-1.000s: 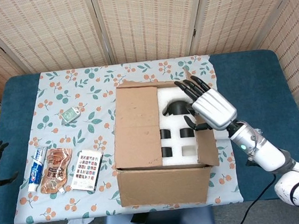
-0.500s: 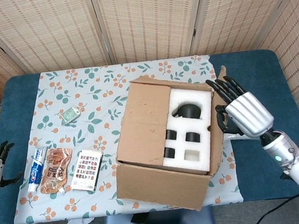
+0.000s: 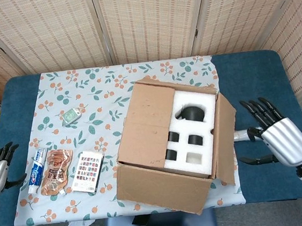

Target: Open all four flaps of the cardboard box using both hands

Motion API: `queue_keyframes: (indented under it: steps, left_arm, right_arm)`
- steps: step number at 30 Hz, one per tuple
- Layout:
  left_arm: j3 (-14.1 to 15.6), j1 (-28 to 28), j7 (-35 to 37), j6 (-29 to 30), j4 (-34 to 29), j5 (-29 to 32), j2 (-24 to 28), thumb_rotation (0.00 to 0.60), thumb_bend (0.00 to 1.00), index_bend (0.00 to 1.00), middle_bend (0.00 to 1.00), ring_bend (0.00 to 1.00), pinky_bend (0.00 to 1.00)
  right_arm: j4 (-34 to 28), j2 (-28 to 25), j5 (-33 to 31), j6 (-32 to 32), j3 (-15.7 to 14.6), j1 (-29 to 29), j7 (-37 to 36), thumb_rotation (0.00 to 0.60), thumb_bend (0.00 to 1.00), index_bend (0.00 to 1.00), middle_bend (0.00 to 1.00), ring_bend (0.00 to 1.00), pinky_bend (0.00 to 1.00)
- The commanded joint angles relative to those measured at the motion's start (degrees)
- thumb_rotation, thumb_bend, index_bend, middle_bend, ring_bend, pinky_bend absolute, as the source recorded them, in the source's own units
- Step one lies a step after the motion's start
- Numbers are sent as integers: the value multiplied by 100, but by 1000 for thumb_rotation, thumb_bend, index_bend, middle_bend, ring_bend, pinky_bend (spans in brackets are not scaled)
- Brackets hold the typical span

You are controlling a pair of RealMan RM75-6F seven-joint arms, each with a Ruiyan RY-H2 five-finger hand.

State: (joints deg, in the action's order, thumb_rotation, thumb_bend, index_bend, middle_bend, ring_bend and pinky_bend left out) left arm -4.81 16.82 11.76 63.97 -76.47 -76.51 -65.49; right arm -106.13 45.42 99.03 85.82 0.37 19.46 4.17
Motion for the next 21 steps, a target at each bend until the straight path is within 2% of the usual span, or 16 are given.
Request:
queue_keyframes:
  steps: [1, 4, 6, 8, 12, 15, 21]
  left_arm:
    - [2, -30, 19, 182, -49, -129, -6, 600, 343, 102, 32, 15, 0]
    - [2, -48, 88, 412, -105, -333, 13, 600, 344, 101, 32, 18, 0]
    - [0, -30, 85, 522, -175, -465, 74, 600, 347, 100, 32, 19, 0]
    - [-3, 1, 67, 623, -307, -616, 183, 600, 353, 101, 32, 19, 0]
    - [-4, 105, 191, 924, -549, -1112, 405, 600, 411, 119, 31, 10, 0]
    - [20, 291, 307, 1029, -758, -1581, 608, 600, 502, 154, 32, 1, 0]
    - [-78, 947, 408, 795, -1251, -2265, 958, 600, 677, 265, 32, 0, 0]
  right_arm:
    - [267, 176, 71, 207, 18, -148, -107, 249, 108, 559, 14, 0, 0]
    - [542, 363, -133, 227, 42, -267, -193, 272, 108, 527, 2, 0, 0]
    - [664, 482, -288, 139, 49, -306, -288, 364, 107, 496, 0, 0, 0]
    - [713, 552, -378, 34, 55, -309, -434, 398, 107, 479, 0, 0, 0]
    - [865, 686, -476, 18, 110, -356, -461, 397, 108, 478, 0, 0, 0]
    - [1052, 913, -634, 140, 147, -498, -501, 414, 108, 476, 0, 0, 0]
    - [1463, 1297, -871, 526, 174, -879, -1019, 424, 108, 475, 0, 0, 0]
